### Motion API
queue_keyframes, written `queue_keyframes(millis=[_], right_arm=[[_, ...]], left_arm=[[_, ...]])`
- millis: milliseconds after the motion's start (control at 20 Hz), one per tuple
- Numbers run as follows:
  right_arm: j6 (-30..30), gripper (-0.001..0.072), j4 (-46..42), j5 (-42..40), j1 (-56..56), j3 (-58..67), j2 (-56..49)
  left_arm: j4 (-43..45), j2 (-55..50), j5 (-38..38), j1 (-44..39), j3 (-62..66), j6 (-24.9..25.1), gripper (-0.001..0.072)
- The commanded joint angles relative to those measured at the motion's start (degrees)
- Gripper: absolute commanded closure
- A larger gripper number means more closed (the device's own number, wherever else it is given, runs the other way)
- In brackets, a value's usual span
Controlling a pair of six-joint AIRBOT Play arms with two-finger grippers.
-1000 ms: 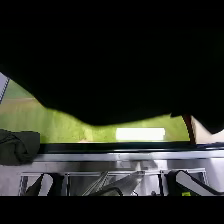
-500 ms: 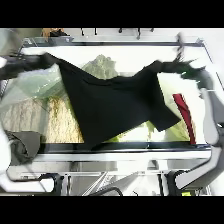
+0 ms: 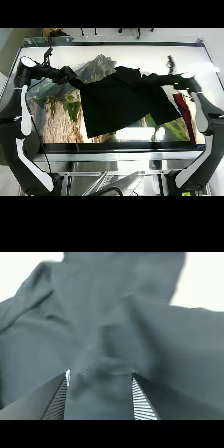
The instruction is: Fold the shirts.
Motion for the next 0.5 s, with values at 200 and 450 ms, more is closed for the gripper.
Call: queue_keyframes(millis=[200, 450], right_arm=[[4.22, 0.0267, -5.35, 12.33, -14.73, 0.9, 0.52], [4.17, 0.0277, -5.11, 15.08, -15.67, 0.9, 0.55]], left_arm=[[0.92, 14.08, -10.95, -1.97, -25.55, -4.02, 0.0035], [0.85, 25.42, -1.97, -9.29, -56.39, -1.86, 0.0036]])
